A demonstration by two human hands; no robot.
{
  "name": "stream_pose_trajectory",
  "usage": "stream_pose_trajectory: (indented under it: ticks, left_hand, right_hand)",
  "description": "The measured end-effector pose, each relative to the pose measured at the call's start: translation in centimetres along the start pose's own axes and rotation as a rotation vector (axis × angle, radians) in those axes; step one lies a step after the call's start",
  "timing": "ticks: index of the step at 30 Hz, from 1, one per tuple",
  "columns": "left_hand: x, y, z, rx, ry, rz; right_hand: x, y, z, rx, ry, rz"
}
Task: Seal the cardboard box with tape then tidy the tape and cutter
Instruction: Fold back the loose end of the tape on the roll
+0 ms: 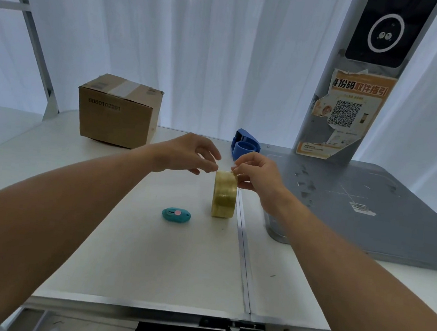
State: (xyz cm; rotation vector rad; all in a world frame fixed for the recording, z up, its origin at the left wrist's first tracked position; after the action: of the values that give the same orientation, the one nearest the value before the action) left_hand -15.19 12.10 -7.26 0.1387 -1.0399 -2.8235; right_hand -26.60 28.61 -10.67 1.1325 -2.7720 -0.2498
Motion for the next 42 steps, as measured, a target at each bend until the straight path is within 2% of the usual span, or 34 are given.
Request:
stream_pose_trajectory:
  ticks: [9,24,42]
  left_hand:
    - [0.4,-0.9,0.5,-0.009,-0.023,0.053]
    - [0.7,-1.3,0.5,-0.064,0.024,0.058]
    - [0.8,-1.8,0.5,-0.177,0.064,0.073]
  right_hand:
    - [0.1,0.1,0.5,0.058,-0.025,-0.006]
    - [0.3,-0.3,1.1,0.193,-0.037,-0.006]
    - [-0.2,-0.1,1.7,0.249,-0.021,-0.035]
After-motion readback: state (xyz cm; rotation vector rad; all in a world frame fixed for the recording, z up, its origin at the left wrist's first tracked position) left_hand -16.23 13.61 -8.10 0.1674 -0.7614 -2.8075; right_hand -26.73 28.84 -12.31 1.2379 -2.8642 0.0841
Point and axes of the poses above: each hand's wrist, its own x-axis towards the middle knuckle, its own y-axis out of the back of the hand, z = x × y, the point moved 1 cm from there along x, towards the middle knuckle, and after that the axes turned 5 degrees about -z, right-handed, at the moved point
